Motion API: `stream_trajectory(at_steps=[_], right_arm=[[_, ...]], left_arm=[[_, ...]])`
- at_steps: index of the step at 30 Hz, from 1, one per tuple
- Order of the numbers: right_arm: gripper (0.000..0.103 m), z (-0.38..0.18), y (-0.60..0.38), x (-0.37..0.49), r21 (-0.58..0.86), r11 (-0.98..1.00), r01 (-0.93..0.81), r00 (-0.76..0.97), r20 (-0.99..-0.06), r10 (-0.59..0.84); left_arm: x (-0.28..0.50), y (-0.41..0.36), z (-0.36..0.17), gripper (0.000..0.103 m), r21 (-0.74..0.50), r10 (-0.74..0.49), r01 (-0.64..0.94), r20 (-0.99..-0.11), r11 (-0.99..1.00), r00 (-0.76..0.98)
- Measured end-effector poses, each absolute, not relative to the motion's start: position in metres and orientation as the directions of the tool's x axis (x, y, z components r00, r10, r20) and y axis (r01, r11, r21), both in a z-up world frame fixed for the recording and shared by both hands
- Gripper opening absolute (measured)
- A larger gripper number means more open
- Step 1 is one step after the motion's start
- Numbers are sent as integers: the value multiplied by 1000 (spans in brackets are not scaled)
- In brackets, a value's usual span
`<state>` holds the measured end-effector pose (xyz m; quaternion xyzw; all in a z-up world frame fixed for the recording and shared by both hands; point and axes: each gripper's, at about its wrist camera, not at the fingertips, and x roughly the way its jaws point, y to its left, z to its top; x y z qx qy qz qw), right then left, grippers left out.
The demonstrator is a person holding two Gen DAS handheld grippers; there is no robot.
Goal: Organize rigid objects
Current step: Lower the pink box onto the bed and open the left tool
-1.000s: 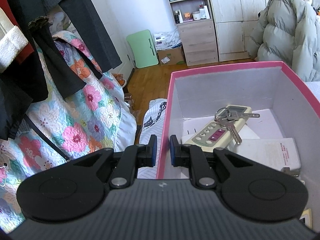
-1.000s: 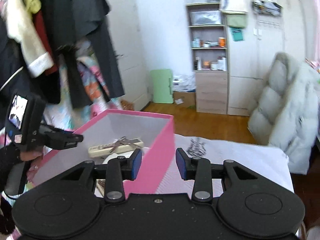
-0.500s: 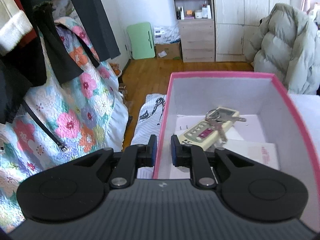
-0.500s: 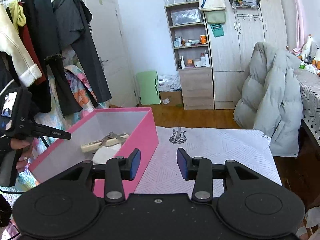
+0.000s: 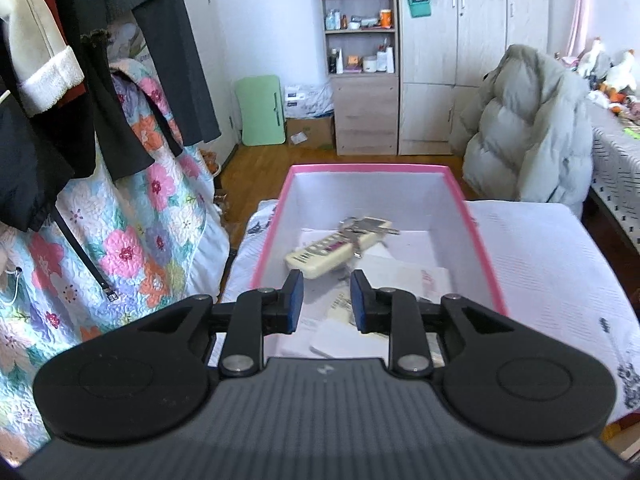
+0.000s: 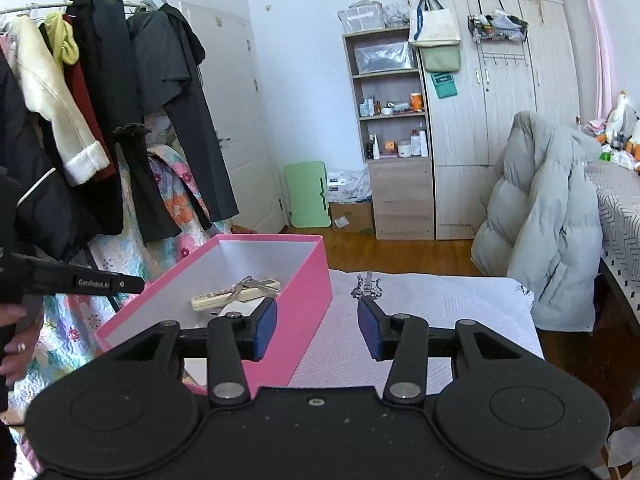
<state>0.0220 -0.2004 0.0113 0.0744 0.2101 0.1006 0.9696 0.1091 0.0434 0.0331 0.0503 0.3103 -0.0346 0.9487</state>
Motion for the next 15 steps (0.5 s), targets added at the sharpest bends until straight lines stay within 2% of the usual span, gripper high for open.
stream_trajectory(at_steps=[9, 15], right_arm=[[50, 17, -195, -3, 124, 982, -144, 904, -387, 182], [50, 23, -190, -18, 90, 982, -166, 903, -386, 188]], left_arm=[[59, 26, 28, 38, 13, -88, 119, -596, 993, 798], [40, 21, 21, 40, 18, -87, 122, -593, 992, 800]])
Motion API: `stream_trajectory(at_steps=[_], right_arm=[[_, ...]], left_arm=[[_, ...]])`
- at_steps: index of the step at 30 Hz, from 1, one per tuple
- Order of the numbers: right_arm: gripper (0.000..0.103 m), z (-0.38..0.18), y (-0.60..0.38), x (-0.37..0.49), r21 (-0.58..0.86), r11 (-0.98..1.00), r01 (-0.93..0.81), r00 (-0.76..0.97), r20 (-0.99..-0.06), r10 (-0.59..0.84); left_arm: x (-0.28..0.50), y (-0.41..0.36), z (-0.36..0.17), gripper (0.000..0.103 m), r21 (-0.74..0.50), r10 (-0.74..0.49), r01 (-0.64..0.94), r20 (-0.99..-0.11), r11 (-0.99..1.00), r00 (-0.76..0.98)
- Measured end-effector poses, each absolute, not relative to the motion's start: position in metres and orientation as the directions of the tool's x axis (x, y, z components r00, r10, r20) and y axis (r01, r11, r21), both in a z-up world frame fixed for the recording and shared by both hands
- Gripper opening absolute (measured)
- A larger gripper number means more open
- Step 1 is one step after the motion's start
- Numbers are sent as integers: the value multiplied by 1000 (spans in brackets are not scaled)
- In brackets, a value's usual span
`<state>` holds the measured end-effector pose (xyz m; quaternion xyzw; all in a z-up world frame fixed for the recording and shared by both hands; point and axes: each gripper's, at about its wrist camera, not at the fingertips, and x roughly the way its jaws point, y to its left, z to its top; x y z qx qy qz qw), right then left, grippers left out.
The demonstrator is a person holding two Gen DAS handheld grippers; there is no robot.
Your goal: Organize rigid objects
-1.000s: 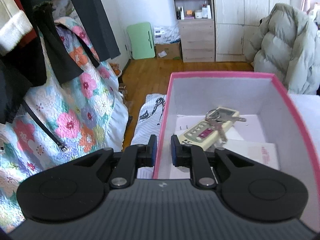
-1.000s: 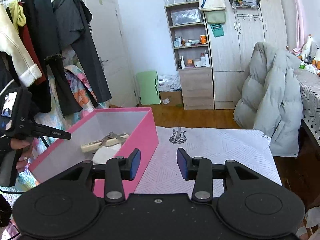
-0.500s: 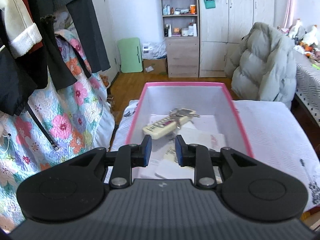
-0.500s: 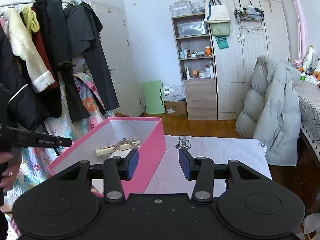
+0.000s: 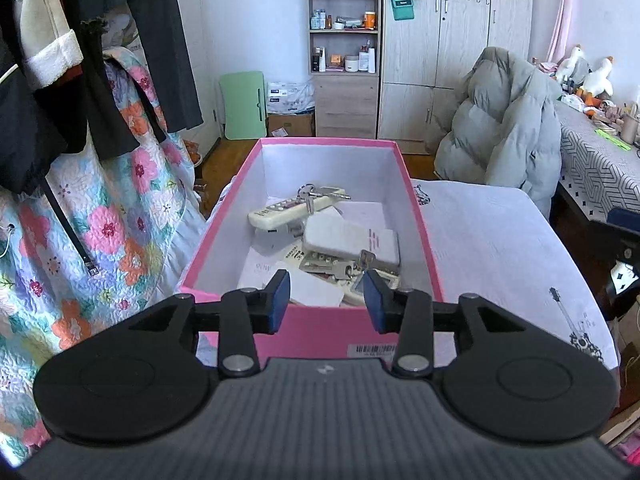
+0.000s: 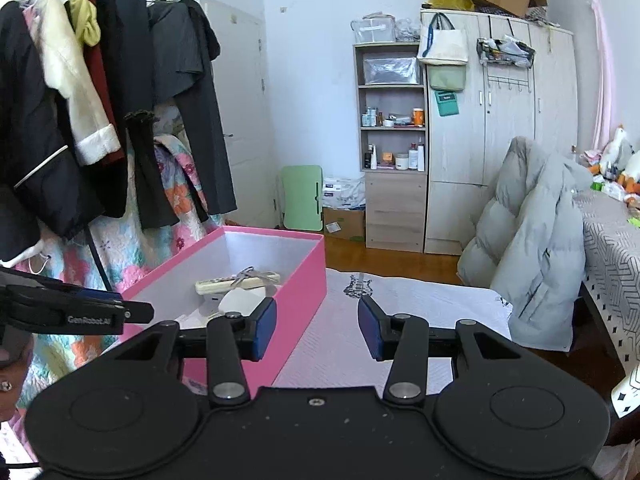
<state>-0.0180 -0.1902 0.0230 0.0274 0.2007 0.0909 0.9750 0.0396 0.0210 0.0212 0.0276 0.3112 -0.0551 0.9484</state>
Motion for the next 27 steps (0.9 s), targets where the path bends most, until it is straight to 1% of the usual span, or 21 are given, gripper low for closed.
stream_trajectory(at_steps=[1, 3, 4, 5, 6, 7, 8, 9, 10, 11, 13, 14, 15, 19, 23, 27], right_arm=[[50, 24, -189, -20, 88, 982, -165, 905, -383, 187], [55, 23, -188, -25, 89, 983, -161, 906, -382, 183], [64, 23, -187, -26, 87, 984, -157, 907, -382, 179], [71, 22, -186, -28, 82, 985, -151, 910, -378, 171], [72, 21, -185, -30, 76, 986, -146, 912, -375, 164], [73, 21, -184, -31, 69, 988, -140, 915, -373, 156], [76, 21, -185, -32, 65, 989, -133, 915, -375, 147], [79, 20, -185, -32, 66, 990, -123, 915, -378, 139], [89, 19, -186, -33, 67, 992, -110, 915, -382, 128], [97, 19, -186, -34, 65, 993, -101, 916, -383, 119], [99, 18, -186, -37, 49, 996, -81, 924, -370, 93], [102, 17, -186, -39, 38, 997, -66, 929, -362, 75], [103, 16, -185, -41, 30, 998, -49, 932, -359, 57], [103, 12, -185, -44, 2, 1000, 3, 928, -372, -2], [103, 12, -191, -45, 32, 999, 20, 922, -387, -6], [103, 13, -192, -47, 39, 999, 26, 922, -388, -9]], left_arm=[[37, 21, 20, 41, 19, -83, 117, -593, 993, 801], [33, 22, 18, 41, 27, -71, 109, -593, 994, 802], [31, 22, 17, 42, 30, -67, 106, -593, 994, 802], [29, 23, 16, 44, 27, -66, 102, -595, 994, 801], [28, 24, 15, 50, 20, -68, 100, -599, 995, 798], [27, 24, 13, 60, 11, -72, 98, -601, 995, 796], [27, 25, 12, 66, 4, -75, 97, -603, 995, 795], [26, 26, 11, 75, -1, -77, 96, -601, 995, 795], [26, 27, 11, 78, -2, -78, 95, -597, 995, 799], [24, 27, 11, 79, 0, -74, 91, -592, 996, 802], [23, 27, 11, 85, 5, -64, 82, -586, 997, 808], [22, 26, 11, 86, 9, -61, 82, -583, 997, 810], [22, 25, 11, 89, 14, -59, 82, -581, 997, 812], [17, 25, 10, 102, 25, -51, 80, -571, 996, 819], [14, 24, 8, 103, 37, -36, 70, -578, 997, 815], [13, 26, 5, 103, 16, -44, 66, -592, 998, 805]])
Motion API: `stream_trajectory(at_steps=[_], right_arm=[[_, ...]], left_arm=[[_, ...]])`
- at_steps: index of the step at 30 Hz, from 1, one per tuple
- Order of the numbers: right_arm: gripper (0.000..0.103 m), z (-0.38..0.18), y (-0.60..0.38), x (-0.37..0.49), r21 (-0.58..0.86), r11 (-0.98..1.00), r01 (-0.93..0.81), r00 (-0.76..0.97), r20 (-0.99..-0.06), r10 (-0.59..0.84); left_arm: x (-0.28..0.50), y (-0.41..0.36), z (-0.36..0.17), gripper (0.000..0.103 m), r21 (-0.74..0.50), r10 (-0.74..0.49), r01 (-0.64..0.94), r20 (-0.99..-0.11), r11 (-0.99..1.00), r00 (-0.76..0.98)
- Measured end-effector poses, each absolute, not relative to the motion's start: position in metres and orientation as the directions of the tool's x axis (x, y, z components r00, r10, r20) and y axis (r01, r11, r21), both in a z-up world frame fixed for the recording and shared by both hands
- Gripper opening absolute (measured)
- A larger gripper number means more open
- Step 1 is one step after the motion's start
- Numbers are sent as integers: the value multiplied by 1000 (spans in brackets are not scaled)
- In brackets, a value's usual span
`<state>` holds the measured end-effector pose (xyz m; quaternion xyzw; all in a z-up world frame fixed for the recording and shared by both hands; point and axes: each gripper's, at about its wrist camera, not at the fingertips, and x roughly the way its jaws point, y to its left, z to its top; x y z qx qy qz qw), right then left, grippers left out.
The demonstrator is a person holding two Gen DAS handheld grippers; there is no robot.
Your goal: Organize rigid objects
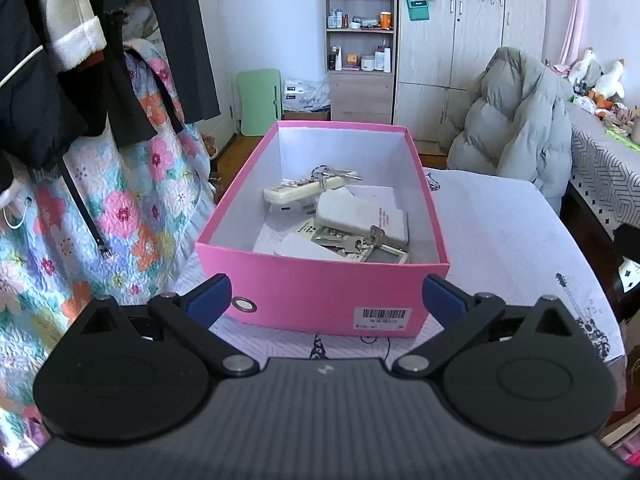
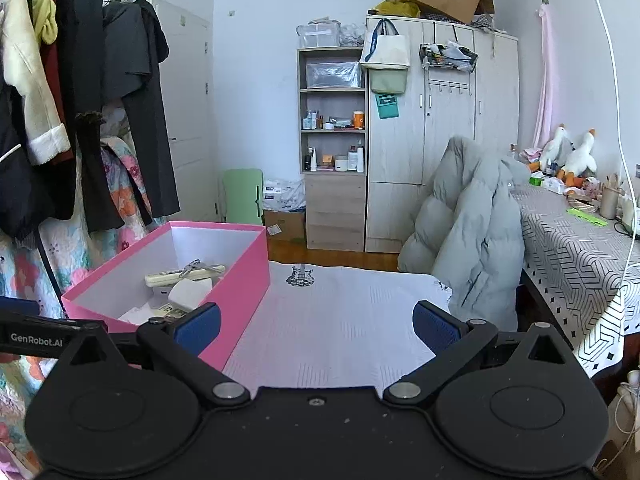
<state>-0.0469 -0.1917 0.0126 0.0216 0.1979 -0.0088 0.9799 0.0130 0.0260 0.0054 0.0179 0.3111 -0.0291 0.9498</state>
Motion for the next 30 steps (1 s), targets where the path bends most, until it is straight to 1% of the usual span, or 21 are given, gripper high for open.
stream_trajectory(at_steps=[2, 7, 16, 18, 24, 30], right_arm=[[103, 13, -191, -47, 37, 999, 28, 921, -390, -11], [103, 13, -190, -53, 35, 999, 23, 920, -392, -8], [103, 11, -184, -56, 22, 1000, 21, 924, -382, -11], [103, 9, -183, -58, 20, 999, 28, 926, -377, -19], [103, 5, -183, -60, 36, 999, 40, 929, -370, -24], [103, 2, -187, -57, 48, 997, 65, 920, -391, -41]], left_arm=[[12, 26, 4, 103, 20, -31, 53, -593, 998, 804], [10, 22, 4, 103, 73, 13, 38, -591, 997, 806], [0, 18, 7, 103, 73, -8, 59, -559, 996, 829], [-2, 16, 5, 103, 84, -4, 62, -562, 995, 827], [-13, 12, 5, 103, 116, -19, 95, -532, 989, 847], [-9, 10, 0, 103, 127, -4, 85, -534, 988, 846]])
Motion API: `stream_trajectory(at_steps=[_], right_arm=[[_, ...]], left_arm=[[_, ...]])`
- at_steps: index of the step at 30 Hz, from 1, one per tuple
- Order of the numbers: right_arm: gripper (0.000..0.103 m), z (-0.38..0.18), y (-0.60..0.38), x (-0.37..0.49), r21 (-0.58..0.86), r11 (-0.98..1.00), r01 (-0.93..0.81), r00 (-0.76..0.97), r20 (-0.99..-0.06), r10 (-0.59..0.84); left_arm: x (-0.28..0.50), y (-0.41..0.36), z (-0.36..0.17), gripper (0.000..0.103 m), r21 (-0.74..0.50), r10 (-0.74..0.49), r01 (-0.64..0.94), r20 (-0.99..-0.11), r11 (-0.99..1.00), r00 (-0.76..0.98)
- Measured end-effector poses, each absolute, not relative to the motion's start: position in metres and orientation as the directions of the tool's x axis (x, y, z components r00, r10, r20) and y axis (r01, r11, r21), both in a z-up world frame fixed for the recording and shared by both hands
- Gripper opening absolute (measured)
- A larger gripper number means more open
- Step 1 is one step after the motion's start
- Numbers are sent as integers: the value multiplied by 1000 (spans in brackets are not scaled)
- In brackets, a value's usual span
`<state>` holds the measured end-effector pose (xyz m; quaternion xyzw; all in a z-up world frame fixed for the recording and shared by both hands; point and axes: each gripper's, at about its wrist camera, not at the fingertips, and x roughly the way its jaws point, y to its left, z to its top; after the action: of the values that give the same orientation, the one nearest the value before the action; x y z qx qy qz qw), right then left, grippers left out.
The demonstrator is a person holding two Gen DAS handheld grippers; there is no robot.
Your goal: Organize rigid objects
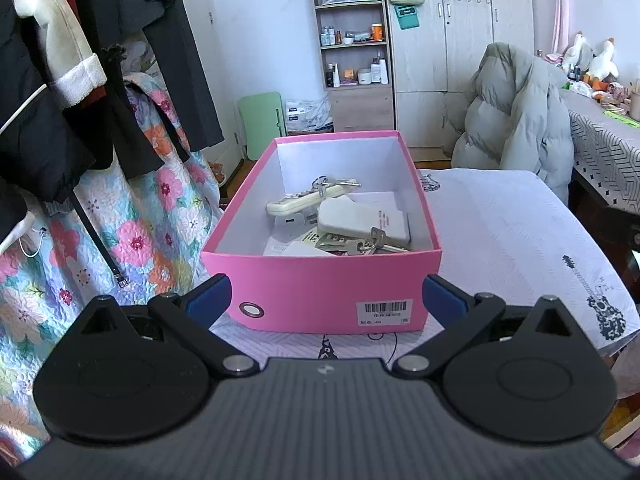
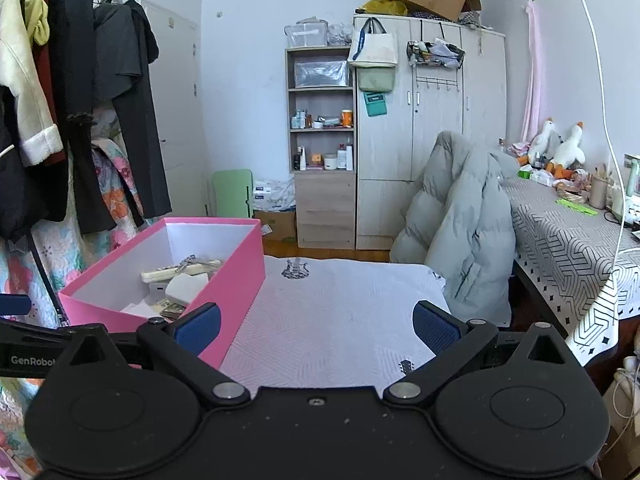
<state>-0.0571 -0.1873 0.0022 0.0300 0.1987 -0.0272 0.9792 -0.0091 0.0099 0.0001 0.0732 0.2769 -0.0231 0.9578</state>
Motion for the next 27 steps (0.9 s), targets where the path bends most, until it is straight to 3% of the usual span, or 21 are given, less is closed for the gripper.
stream_trajectory(at_steps=[20, 27], right_arm=[[103, -6, -181, -49, 38, 997, 67, 897, -441, -43], [103, -7, -179, -45, 75, 995, 64, 842, -539, -13]], left_arm=[[4, 11, -13, 103, 149, 2, 101, -570, 984, 821], [5, 13, -11, 103, 148, 10, 98, -598, 984, 802]])
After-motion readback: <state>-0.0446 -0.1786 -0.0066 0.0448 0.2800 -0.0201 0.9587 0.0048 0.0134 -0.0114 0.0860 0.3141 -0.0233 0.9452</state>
